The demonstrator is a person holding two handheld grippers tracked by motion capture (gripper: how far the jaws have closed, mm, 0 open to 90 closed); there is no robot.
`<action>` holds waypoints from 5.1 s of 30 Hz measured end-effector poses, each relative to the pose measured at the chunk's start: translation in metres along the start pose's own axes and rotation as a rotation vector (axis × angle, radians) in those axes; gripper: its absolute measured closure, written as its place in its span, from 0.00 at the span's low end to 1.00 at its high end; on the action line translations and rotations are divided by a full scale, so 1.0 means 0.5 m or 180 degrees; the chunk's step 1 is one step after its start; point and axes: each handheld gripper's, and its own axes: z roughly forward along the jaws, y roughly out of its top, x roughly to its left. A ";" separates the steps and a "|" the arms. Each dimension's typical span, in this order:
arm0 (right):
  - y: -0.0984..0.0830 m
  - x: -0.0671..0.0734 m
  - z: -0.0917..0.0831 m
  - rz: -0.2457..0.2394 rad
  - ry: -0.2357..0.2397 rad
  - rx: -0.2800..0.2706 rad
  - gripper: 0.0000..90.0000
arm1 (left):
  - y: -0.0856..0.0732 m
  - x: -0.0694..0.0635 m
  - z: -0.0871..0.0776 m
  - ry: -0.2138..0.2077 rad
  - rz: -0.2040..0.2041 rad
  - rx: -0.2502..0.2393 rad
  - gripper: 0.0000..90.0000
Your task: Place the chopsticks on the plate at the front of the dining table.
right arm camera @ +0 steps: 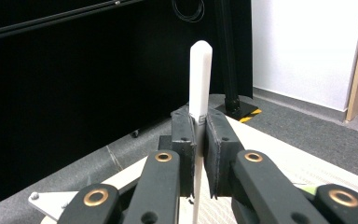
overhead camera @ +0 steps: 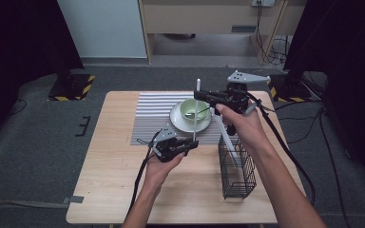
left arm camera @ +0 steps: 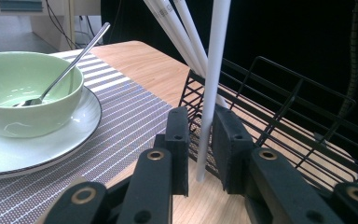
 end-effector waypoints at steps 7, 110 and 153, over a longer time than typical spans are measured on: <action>0.000 -0.001 0.000 0.0011 0.0009 -0.0004 0.93 | 0.000 -0.002 0.003 -0.0037 -0.0025 -0.0015 0.87; -0.458 -0.224 -0.250 0.0293 -0.2470 0.0628 0.15 | 0.102 0.076 0.021 0.1593 -0.0643 0.0348 0.96; -0.514 -0.223 -0.215 0.0163 -0.2426 0.1153 0.16 | 0.092 0.086 0.068 0.2422 -0.0864 0.0791 0.96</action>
